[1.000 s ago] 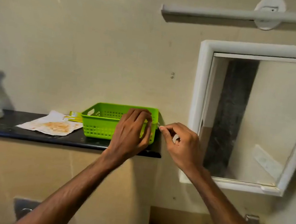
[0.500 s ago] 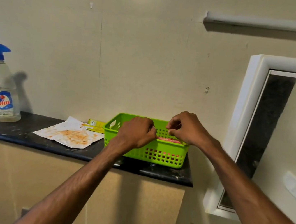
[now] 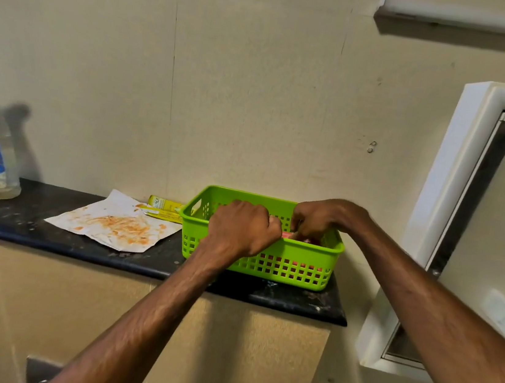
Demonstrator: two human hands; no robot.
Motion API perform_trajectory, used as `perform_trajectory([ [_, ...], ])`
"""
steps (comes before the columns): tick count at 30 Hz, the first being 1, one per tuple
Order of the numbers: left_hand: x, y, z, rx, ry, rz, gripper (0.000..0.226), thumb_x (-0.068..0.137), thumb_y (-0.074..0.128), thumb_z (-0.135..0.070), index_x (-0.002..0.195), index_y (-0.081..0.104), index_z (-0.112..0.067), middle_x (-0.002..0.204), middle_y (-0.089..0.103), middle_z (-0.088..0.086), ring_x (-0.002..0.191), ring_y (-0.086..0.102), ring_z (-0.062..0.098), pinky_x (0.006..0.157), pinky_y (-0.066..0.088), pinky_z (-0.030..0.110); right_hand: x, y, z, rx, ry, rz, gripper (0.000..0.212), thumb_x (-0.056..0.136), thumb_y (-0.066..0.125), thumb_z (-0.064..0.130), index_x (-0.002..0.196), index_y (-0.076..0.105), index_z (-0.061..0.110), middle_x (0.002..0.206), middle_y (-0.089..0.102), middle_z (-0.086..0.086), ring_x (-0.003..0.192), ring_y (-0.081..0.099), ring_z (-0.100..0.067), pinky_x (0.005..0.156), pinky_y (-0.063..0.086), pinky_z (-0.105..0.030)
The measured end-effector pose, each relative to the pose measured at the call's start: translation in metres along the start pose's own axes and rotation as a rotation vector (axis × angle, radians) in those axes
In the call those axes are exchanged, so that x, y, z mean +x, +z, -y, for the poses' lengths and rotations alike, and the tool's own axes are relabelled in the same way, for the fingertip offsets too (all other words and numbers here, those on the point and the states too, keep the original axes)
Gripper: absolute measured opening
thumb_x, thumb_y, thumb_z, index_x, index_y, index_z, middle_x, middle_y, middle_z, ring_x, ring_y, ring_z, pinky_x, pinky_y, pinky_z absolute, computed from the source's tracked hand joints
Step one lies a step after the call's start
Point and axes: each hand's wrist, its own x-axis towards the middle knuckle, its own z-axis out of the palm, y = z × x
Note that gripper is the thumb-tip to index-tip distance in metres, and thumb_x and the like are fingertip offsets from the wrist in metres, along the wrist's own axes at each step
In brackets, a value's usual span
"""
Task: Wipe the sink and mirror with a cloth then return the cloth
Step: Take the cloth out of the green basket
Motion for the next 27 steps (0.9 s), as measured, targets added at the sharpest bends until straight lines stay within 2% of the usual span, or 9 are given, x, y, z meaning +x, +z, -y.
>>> perform_trajectory([
  [3, 0.0, 0.0, 0.0, 0.006, -0.006, 0.017, 0.051, 0.098, 0.032, -0.042, 0.087, 0.068, -0.008, 0.097, 0.069, 0.02, 0.085, 0.059, 0.033, 0.069, 0.038, 0.035, -0.006, -0.003, 0.003, -0.037, 0.005, 0.014, 0.026, 0.099, 0.066, 0.023, 0.117, 0.074, 0.005, 0.109, 0.077, -0.011, 0.085, 0.067, -0.02, 0.083, 0.061, -0.042],
  [5, 0.0, -0.001, 0.0, 0.009, -0.014, 0.029, 0.049, 0.098, 0.033, -0.042, 0.082, 0.064, -0.009, 0.098, 0.069, 0.021, 0.089, 0.06, 0.034, 0.07, 0.038, 0.036, -0.01, -0.004, 0.005, -0.038, -0.003, 0.009, 0.024, 0.097, 0.065, 0.016, 0.117, 0.074, 0.006, 0.099, 0.075, -0.007, 0.083, 0.066, -0.019, 0.08, 0.058, -0.038],
  [8, 0.0, -0.001, -0.001, 0.009, -0.039, 0.042, 0.046, 0.098, 0.033, -0.043, 0.078, 0.06, -0.011, 0.097, 0.068, 0.02, 0.081, 0.051, 0.029, 0.069, 0.037, 0.035, -0.015, -0.001, 0.007, 0.021, -0.018, -0.02, 0.023, 0.095, 0.066, 0.01, 0.115, 0.077, 0.007, 0.099, 0.076, -0.006, 0.086, 0.068, -0.021, 0.088, 0.061, -0.044],
  [11, 0.0, 0.001, -0.002, 0.005, -0.07, 0.028, 0.047, 0.098, 0.033, -0.046, 0.093, 0.062, -0.009, 0.104, 0.069, 0.019, 0.092, 0.055, 0.03, 0.072, 0.043, 0.037, -0.023, -0.001, 0.007, 0.088, -0.054, -0.115, 0.017, 0.093, 0.073, 0.014, 0.109, 0.078, 0.011, 0.096, 0.076, -0.004, 0.086, 0.068, -0.022, 0.081, 0.06, -0.041],
  [14, -0.002, 0.002, -0.001, -0.078, -0.097, -0.083, 0.054, 0.098, 0.037, -0.05, 0.128, 0.052, -0.008, 0.124, 0.063, 0.016, 0.114, 0.056, 0.03, 0.084, 0.047, 0.04, -0.037, -0.001, 0.007, 0.189, -0.082, -0.31, 0.019, 0.085, 0.084, 0.026, 0.099, 0.074, 0.017, 0.083, 0.07, 0.003, 0.076, 0.063, -0.016, 0.063, 0.045, -0.026],
  [16, -0.005, 0.004, -0.001, -0.166, -0.091, -0.215, 0.06, 0.097, 0.042, -0.054, 0.14, 0.042, -0.012, 0.135, 0.057, 0.01, 0.122, 0.052, 0.025, 0.089, 0.048, 0.039, -0.048, 0.0, 0.005, 0.265, -0.073, -0.548, 0.029, 0.081, 0.087, 0.032, 0.101, 0.073, 0.016, 0.088, 0.069, 0.002, 0.081, 0.065, -0.019, 0.063, 0.044, -0.027],
  [20, -0.009, -0.001, -0.003, -0.49, -0.094, -0.362, 0.066, 0.093, 0.051, -0.063, 0.143, 0.038, -0.023, 0.141, 0.052, -0.001, 0.125, 0.051, 0.016, 0.099, 0.05, 0.041, -0.08, 0.003, -0.01, 0.428, -0.099, -0.968, 0.037, 0.079, 0.088, 0.039, 0.105, 0.073, 0.018, 0.092, 0.071, 0.003, 0.084, 0.066, -0.019, 0.071, 0.049, -0.029],
  [24, -0.013, -0.022, -0.025, -0.881, -0.094, -0.346, 0.063, 0.089, 0.065, -0.057, 0.139, 0.045, -0.024, 0.138, 0.055, -0.008, 0.117, 0.058, 0.008, 0.099, 0.054, 0.035, -0.125, 0.008, -0.03, 0.649, -0.183, -1.098, 0.029, 0.084, 0.086, 0.032, 0.105, 0.071, 0.02, 0.092, 0.071, 0.006, 0.076, 0.064, -0.004, 0.062, 0.043, -0.01],
  [27, -0.028, -0.031, -0.059, -1.062, -0.051, -0.273, 0.068, 0.084, 0.074, -0.049, 0.14, 0.046, -0.022, 0.133, 0.059, -0.01, 0.112, 0.063, 0.002, 0.089, 0.056, 0.018, -0.152, 0.026, -0.042, 0.856, -0.278, -1.159, 0.029, 0.085, 0.086, 0.031, 0.106, 0.069, 0.021, 0.095, 0.075, 0.001, 0.086, 0.072, -0.017, 0.078, 0.059, -0.028],
])
